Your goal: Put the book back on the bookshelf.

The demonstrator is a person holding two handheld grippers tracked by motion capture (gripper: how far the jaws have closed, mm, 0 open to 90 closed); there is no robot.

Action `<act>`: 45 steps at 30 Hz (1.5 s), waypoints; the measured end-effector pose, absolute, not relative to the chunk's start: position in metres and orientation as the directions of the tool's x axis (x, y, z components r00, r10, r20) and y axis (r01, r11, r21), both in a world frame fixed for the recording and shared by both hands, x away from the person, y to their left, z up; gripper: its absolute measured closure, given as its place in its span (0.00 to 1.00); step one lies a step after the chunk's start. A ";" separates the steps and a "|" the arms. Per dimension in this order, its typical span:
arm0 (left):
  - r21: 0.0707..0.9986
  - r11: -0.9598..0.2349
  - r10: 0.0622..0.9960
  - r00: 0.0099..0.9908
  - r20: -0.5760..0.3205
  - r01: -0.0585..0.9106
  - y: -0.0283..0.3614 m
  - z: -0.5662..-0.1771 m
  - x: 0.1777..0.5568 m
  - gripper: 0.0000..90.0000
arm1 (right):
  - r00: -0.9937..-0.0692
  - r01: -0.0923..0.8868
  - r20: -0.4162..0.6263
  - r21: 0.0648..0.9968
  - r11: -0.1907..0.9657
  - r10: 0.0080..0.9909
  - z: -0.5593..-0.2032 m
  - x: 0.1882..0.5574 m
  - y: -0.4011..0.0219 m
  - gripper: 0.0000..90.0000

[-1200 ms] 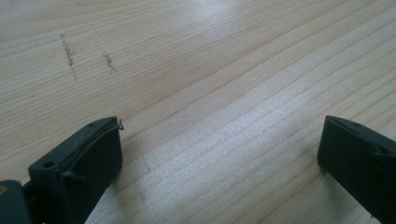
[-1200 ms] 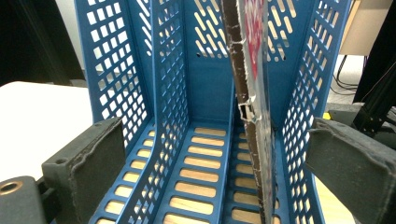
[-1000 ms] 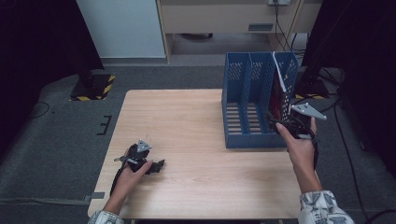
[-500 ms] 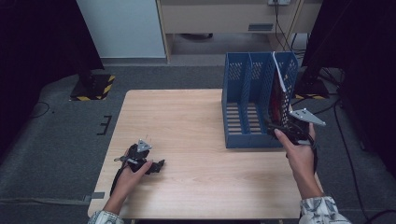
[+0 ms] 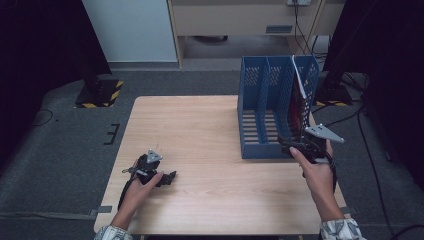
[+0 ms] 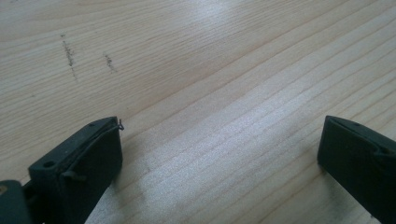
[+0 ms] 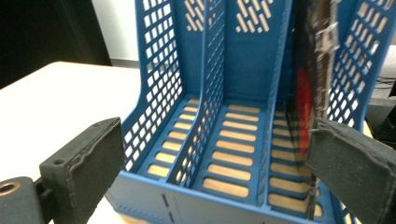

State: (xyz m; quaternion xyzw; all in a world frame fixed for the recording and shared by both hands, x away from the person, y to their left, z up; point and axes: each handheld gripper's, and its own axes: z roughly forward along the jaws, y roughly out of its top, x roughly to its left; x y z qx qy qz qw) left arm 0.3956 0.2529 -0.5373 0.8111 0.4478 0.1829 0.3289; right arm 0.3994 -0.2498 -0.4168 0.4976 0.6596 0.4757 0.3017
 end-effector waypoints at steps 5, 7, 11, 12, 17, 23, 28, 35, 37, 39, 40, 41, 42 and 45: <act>0.697 -0.382 0.847 0.531 0.002 0.607 0.253 -0.537 0.396 0.00 | -0.337 0.370 0.072 0.927 0.062 0.939 -0.420 0.395 -0.245 0.05; 0.697 -0.382 0.847 0.531 0.002 0.606 0.253 -0.537 0.396 0.00 | -0.340 0.371 0.072 0.926 0.063 0.938 -0.420 0.394 -0.244 0.05; 0.697 -0.382 0.847 0.531 0.002 0.607 0.253 -0.537 0.396 0.00 | -0.349 0.377 0.070 0.923 0.072 0.935 -0.420 0.392 -0.239 0.06; 0.697 -0.382 0.847 0.531 0.002 0.607 0.253 -0.537 0.396 0.00 | -0.354 0.377 0.070 0.923 0.073 0.933 -0.420 0.392 -0.238 0.06; 0.697 -0.382 0.847 0.531 0.002 0.607 0.253 -0.537 0.396 0.00 | -0.375 0.372 0.064 0.924 0.087 0.925 -0.419 0.391 -0.229 0.05; 0.697 -0.382 0.848 0.531 0.002 0.607 0.253 -0.537 0.395 0.00 | -0.402 0.369 0.064 0.924 0.098 0.913 -0.418 0.391 -0.217 0.05; 0.697 -0.381 0.848 0.530 0.002 0.607 0.253 -0.537 0.395 0.00 | -0.419 0.368 0.063 0.924 0.106 0.906 -0.417 0.391 -0.209 0.05; 0.697 -0.381 0.848 0.530 0.002 0.607 0.253 -0.537 0.395 0.00 | -0.446 0.373 0.062 0.920 0.122 0.893 -0.417 0.396 -0.192 0.05; 0.697 -0.381 0.848 0.530 0.002 0.607 0.253 -0.537 0.395 0.00 | -0.453 0.370 0.059 0.920 0.127 0.890 -0.417 0.398 -0.186 0.05; 0.697 -0.381 0.848 0.530 0.002 0.607 0.253 -0.537 0.395 0.00 | -0.465 0.369 0.057 0.920 0.135 0.883 -0.416 0.400 -0.179 0.05; 0.697 -0.381 0.848 0.530 0.002 0.607 0.253 -0.537 0.395 0.00 | -0.469 0.370 0.057 0.919 0.137 0.882 -0.415 0.401 -0.175 0.05; 0.697 -0.381 0.848 0.530 0.002 0.607 0.253 -0.537 0.395 0.00 | -0.477 0.368 0.053 0.919 0.144 0.877 -0.415 0.402 -0.170 0.05; 0.697 -0.381 0.848 0.530 0.002 0.607 0.253 -0.537 0.395 0.00 | -0.483 0.364 0.049 0.919 0.149 0.874 -0.414 0.403 -0.167 0.05; 0.697 -0.381 0.848 0.530 0.002 0.607 0.253 -0.537 0.395 0.00 | -0.502 0.356 0.040 0.920 0.165 0.864 -0.412 0.405 -0.156 0.05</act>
